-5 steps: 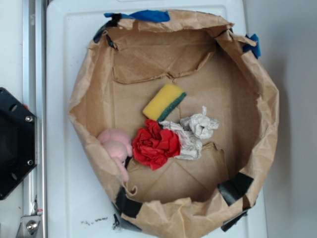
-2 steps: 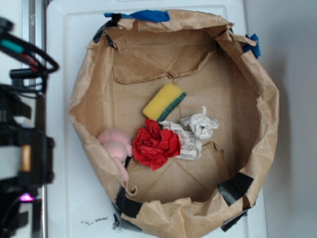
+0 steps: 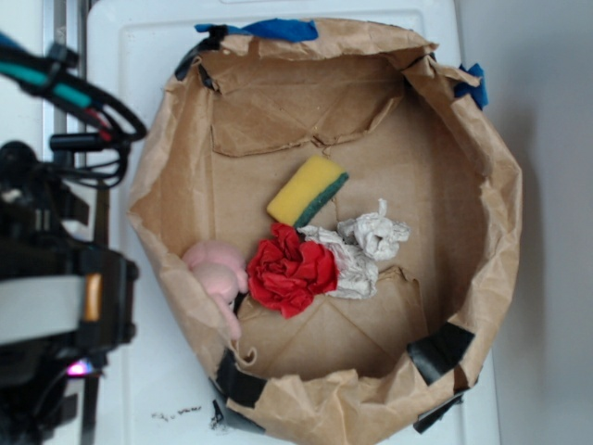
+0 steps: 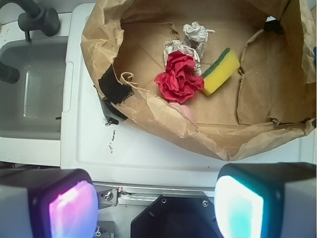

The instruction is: Grab the white paper.

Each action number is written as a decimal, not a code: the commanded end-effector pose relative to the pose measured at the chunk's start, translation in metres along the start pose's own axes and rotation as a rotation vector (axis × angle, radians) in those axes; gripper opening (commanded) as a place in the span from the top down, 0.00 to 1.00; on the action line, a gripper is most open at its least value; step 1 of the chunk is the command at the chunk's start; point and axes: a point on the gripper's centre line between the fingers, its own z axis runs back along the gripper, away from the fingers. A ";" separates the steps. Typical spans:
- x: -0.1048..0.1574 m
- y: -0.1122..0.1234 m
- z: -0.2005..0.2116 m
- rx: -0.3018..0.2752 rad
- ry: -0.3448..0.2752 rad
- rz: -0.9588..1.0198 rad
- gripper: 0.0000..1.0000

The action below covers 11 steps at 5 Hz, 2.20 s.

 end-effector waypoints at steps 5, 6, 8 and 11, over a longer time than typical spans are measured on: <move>0.090 0.023 -0.033 -0.051 -0.042 -0.131 0.00; 0.102 0.033 -0.043 -0.040 -0.060 -0.144 0.00; 0.119 0.044 -0.062 -0.022 -0.164 -0.012 0.00; 0.121 0.051 -0.069 -0.006 -0.140 -0.033 0.00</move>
